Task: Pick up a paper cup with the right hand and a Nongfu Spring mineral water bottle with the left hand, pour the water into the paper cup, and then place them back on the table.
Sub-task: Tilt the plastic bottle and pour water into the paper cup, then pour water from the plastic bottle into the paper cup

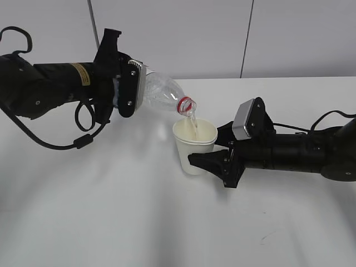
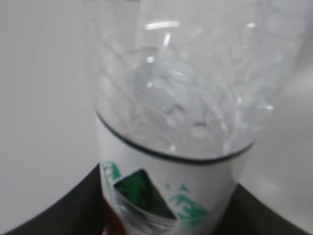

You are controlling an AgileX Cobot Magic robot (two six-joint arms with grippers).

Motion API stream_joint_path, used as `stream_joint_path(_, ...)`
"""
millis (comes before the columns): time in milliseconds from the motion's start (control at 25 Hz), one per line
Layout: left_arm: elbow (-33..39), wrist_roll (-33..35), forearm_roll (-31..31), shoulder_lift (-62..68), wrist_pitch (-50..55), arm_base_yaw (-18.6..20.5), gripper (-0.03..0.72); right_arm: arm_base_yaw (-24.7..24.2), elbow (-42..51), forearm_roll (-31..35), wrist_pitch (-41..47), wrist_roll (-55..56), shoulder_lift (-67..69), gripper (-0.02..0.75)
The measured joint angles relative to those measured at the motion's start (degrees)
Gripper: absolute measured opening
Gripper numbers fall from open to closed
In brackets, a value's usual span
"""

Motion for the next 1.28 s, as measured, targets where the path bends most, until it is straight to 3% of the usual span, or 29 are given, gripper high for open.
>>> stream_joint_path(1280, 0.0, 3.39, 0.0, 0.0, -2.63, 0.0, 0.365, 0.0, 0.0, -3.33, -0.24, 0.0, 0.0, 0.485)
